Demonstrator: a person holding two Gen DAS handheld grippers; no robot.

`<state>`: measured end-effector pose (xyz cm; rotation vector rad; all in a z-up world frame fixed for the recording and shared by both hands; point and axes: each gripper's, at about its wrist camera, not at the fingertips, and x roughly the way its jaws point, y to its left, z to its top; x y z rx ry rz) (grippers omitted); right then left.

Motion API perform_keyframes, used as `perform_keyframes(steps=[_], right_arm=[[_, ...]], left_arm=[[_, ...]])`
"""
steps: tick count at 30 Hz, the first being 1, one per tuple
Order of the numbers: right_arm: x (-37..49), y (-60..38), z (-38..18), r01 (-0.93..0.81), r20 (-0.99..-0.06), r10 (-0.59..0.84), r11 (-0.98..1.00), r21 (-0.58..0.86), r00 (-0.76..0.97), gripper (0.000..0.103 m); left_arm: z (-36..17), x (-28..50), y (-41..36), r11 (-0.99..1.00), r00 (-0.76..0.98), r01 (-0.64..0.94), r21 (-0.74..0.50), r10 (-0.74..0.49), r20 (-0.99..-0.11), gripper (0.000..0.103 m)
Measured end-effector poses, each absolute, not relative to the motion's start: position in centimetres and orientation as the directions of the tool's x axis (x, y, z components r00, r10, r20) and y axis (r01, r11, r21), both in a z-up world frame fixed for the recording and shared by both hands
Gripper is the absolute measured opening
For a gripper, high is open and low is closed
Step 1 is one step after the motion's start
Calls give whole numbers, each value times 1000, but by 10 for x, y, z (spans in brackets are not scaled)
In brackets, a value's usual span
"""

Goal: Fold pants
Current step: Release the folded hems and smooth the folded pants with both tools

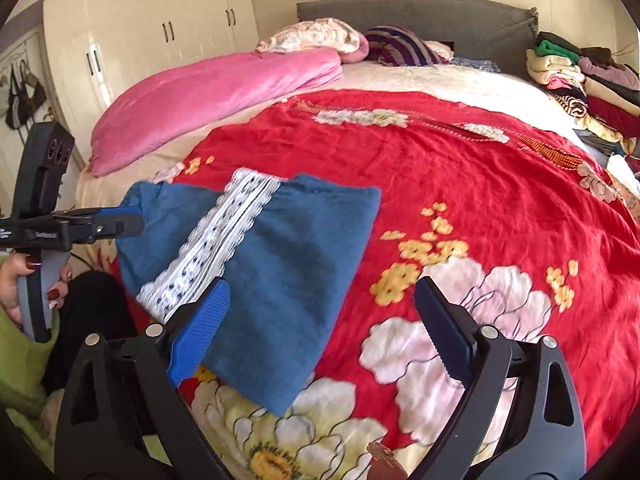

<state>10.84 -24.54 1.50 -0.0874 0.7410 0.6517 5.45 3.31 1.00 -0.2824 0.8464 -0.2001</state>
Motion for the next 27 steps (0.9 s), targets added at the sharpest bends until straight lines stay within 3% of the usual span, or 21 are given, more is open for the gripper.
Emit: perform_keyframes(steps=[3,8,13,16,17,20,26,27], right_arm=[[105,-245,10,-567,-659,510,810,151,553,87],[101,-243,-5,-561,-682,520,805,190,514,87],[95,-238,-15,-576,-693,534,791,206,484,87],[94,-235,-19,-578,-697,538,787,215,474,87],[93,-235,-19,-581,-695,543,784,219,471,87],[90,-230,-16,-597,-687,562,769,228,462,86],[73,-211,-6,-678,-656,598,714,174,461,71],[71,-206,-8,-692,-663,595,705,158,454,64]], left_arm=[[-1,45,22,957,607,65,-284,-264,-750,93],[-23,37,14,946,541,58,-320,-299,-786,93],[-42,41,4,946,515,42,-320,-295,-805,83],[-45,43,-1,938,519,47,-345,-318,-793,50],[-46,43,-3,933,515,56,-355,-332,-790,34],[-44,39,-7,941,521,75,-329,-318,-792,23],[-36,28,-2,951,522,76,-301,-295,-800,22],[-38,28,-4,952,519,75,-295,-290,-804,23]])
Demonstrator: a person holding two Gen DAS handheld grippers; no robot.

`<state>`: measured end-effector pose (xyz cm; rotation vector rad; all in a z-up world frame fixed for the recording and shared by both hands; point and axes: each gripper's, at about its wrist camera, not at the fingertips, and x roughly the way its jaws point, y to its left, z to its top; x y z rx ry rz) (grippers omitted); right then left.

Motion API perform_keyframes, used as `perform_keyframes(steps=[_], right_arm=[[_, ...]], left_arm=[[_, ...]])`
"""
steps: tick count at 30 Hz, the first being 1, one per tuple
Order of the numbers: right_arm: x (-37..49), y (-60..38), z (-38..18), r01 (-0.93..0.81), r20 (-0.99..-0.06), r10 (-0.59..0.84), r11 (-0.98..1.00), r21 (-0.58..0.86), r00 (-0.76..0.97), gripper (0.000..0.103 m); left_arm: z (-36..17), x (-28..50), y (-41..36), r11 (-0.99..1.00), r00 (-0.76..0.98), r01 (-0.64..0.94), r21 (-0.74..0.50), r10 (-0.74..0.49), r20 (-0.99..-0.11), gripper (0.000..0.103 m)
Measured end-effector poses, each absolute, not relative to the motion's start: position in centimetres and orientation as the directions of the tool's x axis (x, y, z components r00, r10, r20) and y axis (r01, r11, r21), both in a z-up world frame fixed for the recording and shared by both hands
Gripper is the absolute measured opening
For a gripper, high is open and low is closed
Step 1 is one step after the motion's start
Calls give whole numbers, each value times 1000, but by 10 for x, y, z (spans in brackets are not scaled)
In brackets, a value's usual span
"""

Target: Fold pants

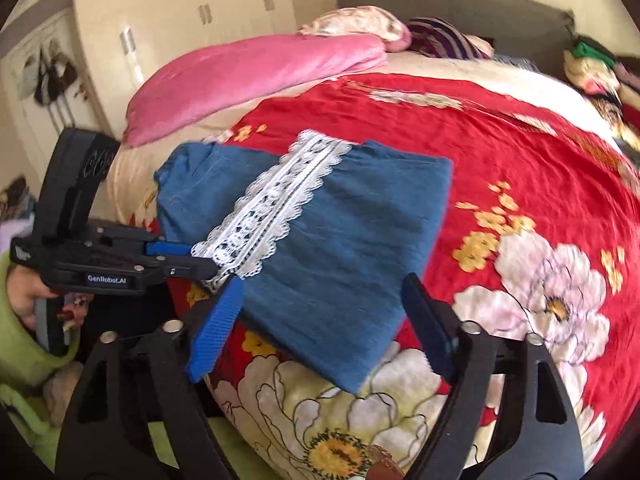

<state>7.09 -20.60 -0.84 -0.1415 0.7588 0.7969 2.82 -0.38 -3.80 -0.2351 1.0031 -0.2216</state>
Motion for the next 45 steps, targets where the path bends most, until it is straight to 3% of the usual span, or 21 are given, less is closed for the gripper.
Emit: perform_keyframes(steps=[3,7,14,17,21,23,29,32,41,44,45], right_arm=[[70,-193,-21,-710,-704,565,693,123,430,47],[77,-191,-45,-681,-784,476,726,94,399,43],[78,-198,-46,-673,-787,487,729,128,378,43],[79,-205,-38,-661,-770,502,737,142,394,46],[81,-214,-27,-637,-756,501,757,145,422,56],[82,-218,-21,-626,-746,506,764,154,434,58],[82,-220,-7,-621,-718,515,770,148,468,72],[82,-220,-1,-619,-704,521,772,147,483,80],[80,-212,16,-626,-678,524,771,120,515,88],[80,-208,20,-629,-673,525,769,114,520,89],[79,-206,22,-631,-671,526,768,110,522,89]], left_arm=[[-41,30,-7,958,515,75,-278,-276,-812,27],[-43,31,-7,960,506,80,-268,-271,-819,38],[-39,31,-8,964,517,88,-252,-261,-815,46],[-33,29,-8,965,529,89,-247,-256,-809,46],[-29,28,-9,966,538,91,-243,-253,-804,48],[-27,27,-8,967,543,91,-237,-247,-802,61],[-15,22,-2,972,573,80,-223,-227,-787,63],[-10,20,1,974,586,69,-214,-213,-782,74],[1,14,13,979,619,42,-201,-183,-764,75],[6,10,17,982,637,30,-188,-164,-754,93],[8,8,19,983,646,26,-181,-155,-748,93]])
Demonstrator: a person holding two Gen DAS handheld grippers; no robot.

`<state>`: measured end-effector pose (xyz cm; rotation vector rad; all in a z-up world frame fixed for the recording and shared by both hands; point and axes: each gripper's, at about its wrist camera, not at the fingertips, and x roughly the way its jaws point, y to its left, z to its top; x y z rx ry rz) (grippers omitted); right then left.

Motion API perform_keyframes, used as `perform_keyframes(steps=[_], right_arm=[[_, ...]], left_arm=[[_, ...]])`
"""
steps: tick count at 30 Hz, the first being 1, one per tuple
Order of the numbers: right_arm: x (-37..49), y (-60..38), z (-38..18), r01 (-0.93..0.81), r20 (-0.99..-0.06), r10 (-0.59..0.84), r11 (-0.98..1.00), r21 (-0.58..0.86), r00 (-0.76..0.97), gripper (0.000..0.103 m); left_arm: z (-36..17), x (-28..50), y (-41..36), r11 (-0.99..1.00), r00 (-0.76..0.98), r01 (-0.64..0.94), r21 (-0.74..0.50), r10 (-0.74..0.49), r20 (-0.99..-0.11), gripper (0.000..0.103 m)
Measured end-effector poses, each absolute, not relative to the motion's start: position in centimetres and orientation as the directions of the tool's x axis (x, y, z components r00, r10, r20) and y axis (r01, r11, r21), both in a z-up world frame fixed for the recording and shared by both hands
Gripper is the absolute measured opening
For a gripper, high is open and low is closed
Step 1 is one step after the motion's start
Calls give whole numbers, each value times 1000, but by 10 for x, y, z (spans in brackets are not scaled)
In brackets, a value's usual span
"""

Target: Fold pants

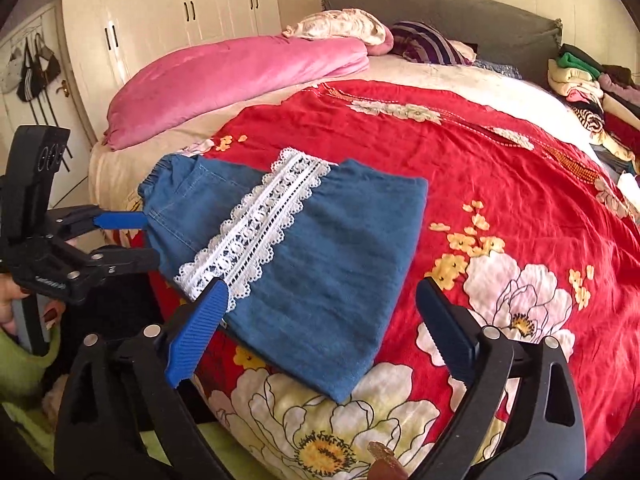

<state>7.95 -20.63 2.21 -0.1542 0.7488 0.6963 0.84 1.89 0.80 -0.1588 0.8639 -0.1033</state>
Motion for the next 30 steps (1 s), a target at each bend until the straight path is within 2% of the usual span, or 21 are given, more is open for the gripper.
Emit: perform_keyframes(steps=[4,6,16,24,30], right_arm=[[81,-196,32,-649,-665,530,756,88,526,92],[83,-190,39,-661,-655,534,747,69,535,93],[105,-143,71,-722,-616,593,689,56,518,94],[124,-93,73,-791,-628,645,607,75,435,94],[140,-50,62,-842,-655,677,528,114,336,94]], left_arm=[[15,4,28,983,664,12,-183,-144,-734,94],[17,3,32,983,667,1,-183,-137,-732,98],[21,-11,93,970,690,-135,-200,-53,-721,98],[-4,-14,140,928,653,-220,-302,-90,-752,98],[-26,-2,142,916,622,-191,-352,-164,-765,98]])
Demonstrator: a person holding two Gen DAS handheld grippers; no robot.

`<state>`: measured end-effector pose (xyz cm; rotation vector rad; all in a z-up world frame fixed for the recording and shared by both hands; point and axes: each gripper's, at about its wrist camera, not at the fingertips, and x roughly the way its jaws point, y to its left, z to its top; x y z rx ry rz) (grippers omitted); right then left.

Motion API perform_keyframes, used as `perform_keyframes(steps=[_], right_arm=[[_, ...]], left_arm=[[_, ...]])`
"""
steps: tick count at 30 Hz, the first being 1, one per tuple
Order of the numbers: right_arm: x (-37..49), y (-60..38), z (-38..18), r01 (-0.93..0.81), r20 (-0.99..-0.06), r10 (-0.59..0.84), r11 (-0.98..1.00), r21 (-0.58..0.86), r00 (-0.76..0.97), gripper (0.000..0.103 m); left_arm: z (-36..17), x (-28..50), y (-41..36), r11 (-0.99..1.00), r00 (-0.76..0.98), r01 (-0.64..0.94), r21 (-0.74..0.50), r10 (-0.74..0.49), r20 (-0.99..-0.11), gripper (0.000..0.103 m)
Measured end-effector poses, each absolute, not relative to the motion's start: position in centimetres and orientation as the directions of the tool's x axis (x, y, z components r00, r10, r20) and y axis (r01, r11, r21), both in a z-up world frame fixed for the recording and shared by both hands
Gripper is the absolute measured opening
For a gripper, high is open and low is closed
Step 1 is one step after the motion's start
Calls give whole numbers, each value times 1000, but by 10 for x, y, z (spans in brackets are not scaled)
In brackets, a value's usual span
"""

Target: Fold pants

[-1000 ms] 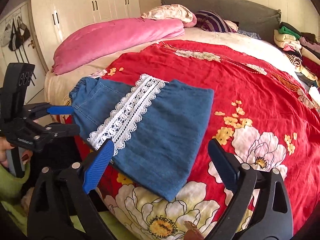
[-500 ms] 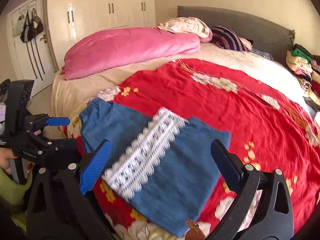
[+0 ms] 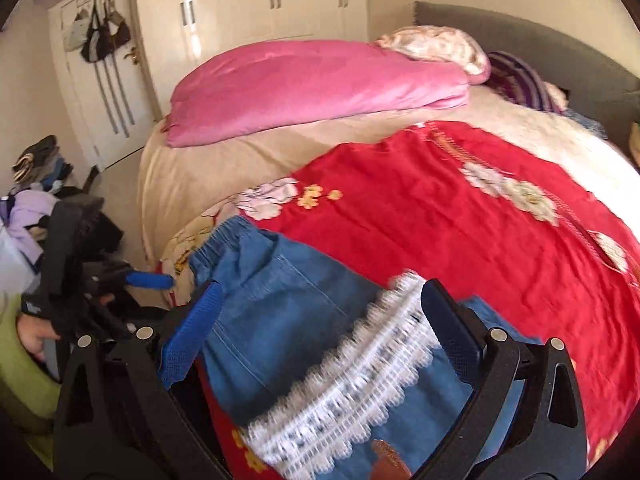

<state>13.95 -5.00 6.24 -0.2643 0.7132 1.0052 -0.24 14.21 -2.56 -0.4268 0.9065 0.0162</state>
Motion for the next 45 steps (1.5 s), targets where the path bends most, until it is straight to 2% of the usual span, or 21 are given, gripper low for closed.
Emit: perform_keyframes(steps=[4,6,11,20,21,22,24,26,28,31,41,42,43,45], right_arm=[[149,-19,53,-872,-677,688,469,138,262,94],[152,-5,49,-886,-689,688,439,147,227,94],[155,42,33,-928,-744,663,320,191,75,94],[159,103,0,-943,-814,580,252,218,-34,93],[158,107,-5,-944,-822,567,245,222,-46,87],[158,111,-12,-942,-830,554,242,234,-64,73],[160,112,-19,-931,-826,554,236,277,-106,55],[159,105,-16,-932,-812,573,228,282,-106,45],[164,90,-5,-922,-783,611,225,316,-119,30],[174,57,14,-903,-724,680,230,364,-119,29],[191,-55,55,-877,-588,808,255,408,-39,29],[192,-63,55,-874,-580,814,259,411,-31,30],[193,-73,56,-870,-565,825,260,419,-26,36],[196,-90,58,-861,-535,845,268,433,-6,42]], left_arm=[[-40,5,145,894,607,-191,-405,-217,-765,96],[-45,8,142,891,597,-174,-420,-244,-764,79],[-50,10,141,895,597,-165,-414,-243,-764,67],[-56,10,145,877,606,-152,-455,-281,-744,64],[-57,10,146,873,607,-151,-463,-287,-741,64],[-57,11,146,869,608,-152,-471,-294,-738,65],[-58,12,149,851,611,-152,-503,-319,-724,68],[-59,12,153,830,618,-150,-537,-345,-706,72],[-57,11,154,817,628,-149,-557,-357,-691,77],[-49,12,148,807,650,-126,-576,-372,-663,81],[-22,41,90,801,641,-9,-599,-455,-618,81],[-20,46,84,796,640,6,-606,-469,-609,81],[-16,50,75,791,641,27,-611,-483,-597,81],[-8,58,59,784,642,79,-616,-512,-571,81]])
